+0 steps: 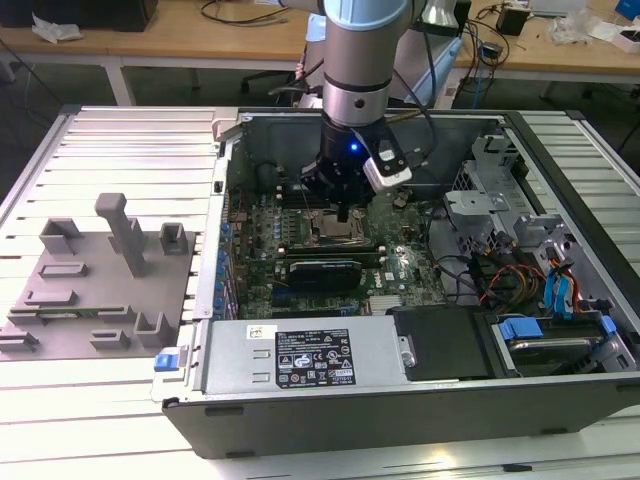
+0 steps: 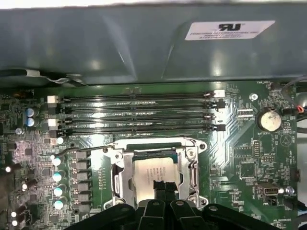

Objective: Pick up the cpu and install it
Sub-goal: 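Close the cpu cover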

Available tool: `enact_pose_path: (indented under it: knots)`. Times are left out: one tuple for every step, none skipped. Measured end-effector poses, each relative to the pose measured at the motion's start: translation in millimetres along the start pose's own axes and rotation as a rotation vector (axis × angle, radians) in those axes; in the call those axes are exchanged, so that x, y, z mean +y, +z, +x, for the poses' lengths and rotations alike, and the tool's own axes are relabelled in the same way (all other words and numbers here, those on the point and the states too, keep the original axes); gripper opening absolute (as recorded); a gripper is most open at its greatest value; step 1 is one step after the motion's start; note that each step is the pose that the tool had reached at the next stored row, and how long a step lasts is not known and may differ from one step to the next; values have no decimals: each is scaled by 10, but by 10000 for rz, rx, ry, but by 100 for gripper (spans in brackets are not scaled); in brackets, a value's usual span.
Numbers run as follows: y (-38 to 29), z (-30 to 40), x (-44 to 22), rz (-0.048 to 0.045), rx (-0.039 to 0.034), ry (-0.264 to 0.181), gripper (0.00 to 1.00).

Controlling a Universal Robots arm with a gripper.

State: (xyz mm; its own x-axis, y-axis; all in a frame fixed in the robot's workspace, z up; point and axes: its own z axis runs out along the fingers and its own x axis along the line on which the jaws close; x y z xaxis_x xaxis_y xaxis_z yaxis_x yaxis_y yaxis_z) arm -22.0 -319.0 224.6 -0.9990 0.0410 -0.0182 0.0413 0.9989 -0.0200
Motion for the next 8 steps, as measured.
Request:
enact_pose_path:
  knots:
    - [2,0,0,27,34,-1,11]
    - [5,0,0,79,86,-41,11]
    - [7,0,-1,82,80,-396,11]
    - [9,0,0,76,72,-717,11]
    - [10,0,0,76,68,-879,11]
    - [15,2,1,74,66,-877,11]
    - [19,11,0,76,68,-855,11]
    - [24,29,-1,77,69,-811,11]
